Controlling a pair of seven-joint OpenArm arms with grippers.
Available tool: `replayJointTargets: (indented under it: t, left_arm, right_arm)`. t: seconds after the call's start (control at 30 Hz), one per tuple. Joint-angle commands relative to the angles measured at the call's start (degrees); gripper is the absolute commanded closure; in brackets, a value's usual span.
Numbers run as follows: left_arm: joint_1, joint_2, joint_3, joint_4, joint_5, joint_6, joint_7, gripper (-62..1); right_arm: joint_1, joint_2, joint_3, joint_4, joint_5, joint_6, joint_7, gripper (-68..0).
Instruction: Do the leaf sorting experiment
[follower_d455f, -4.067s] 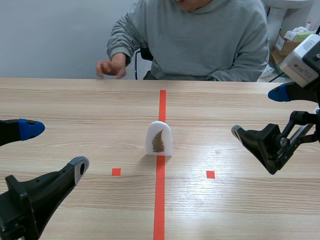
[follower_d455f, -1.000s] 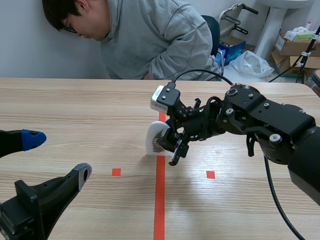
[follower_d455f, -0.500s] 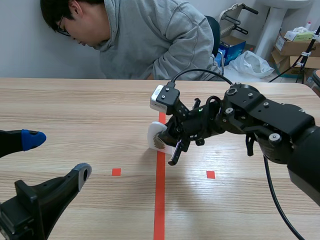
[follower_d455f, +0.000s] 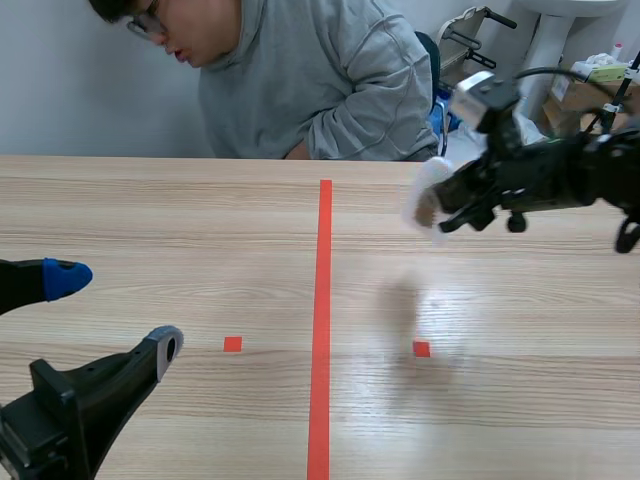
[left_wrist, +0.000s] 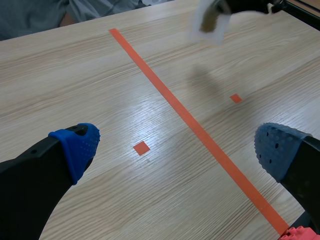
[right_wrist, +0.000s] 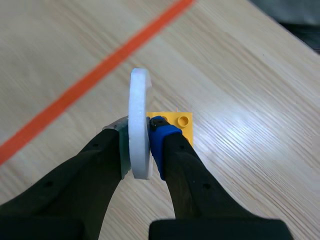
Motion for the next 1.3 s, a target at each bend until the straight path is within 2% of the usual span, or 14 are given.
replayJointTargets:
  t: [0.0,0.13,0.23,0.33,0.4,0.57,0.73,0.87,1.07,1.27]
  left_arm:
    - [-0.5,0.1,-0.4,1.2,-0.3,-0.2,-0.5,-62.3]
    - [-1.4,0.1,-0.5,1.2,-0.3,-0.1,-0.6,-62.3]
    - [-2.1,0.1,-0.5,1.2,-0.4,-0.1,-0.5,-62.3]
    - [-2.8,0.1,-0.5,1.2,-0.4,-0.2,-0.5,-62.3]
    - [-2.9,0.1,-0.5,1.2,-0.4,-0.1,-0.5,-62.3]
    - [-3.0,0.1,-0.5,1.2,-0.4,-0.1,-0.5,-62.3]
    - [-3.0,0.1,-0.5,1.2,-0.4,-0.1,-0.5,-62.3]
    - [-3.0,0.1,-0.5,1.2,-0.4,-0.1,-0.5,-62.3]
    - [-3.0,0.1,-0.5,1.2,-0.4,-0.1,-0.3,-62.3]
    - [-3.0,0.1,-0.5,1.2,-0.4,-0.1,-0.3,-62.3]
  right_arm:
    - [-1.3,2.0,2.6,-0.2,1.0,-0.8,-0.6,-1.7]
    - [-5.7,5.2,11.7,-0.2,1.0,-6.3,-1.4,-1.7]
    - [-8.4,6.4,18.1,-0.5,0.0,-10.2,0.0,-1.7]
    - [-8.7,6.5,22.7,-3.0,-4.2,-11.5,2.4,-1.7]
    - [-8.2,6.6,24.1,-5.4,-5.0,-11.6,5.0,-1.7]
    - [-5.7,6.3,24.3,-11.3,-6.4,-13.6,10.8,-1.7]
    - [-1.1,6.2,23.8,-17.6,-6.8,-13.6,12.4,-1.7]
    - [2.2,6.0,20.9,-21.6,-7.3,-13.6,13.7,-1.7]
    - [3.2,3.6,16.6,-23.3,-10.5,-13.6,15.0,-1.7]
    - [2.3,0.5,16.3,-23.3,-11.5,-13.8,14.4,-1.7]
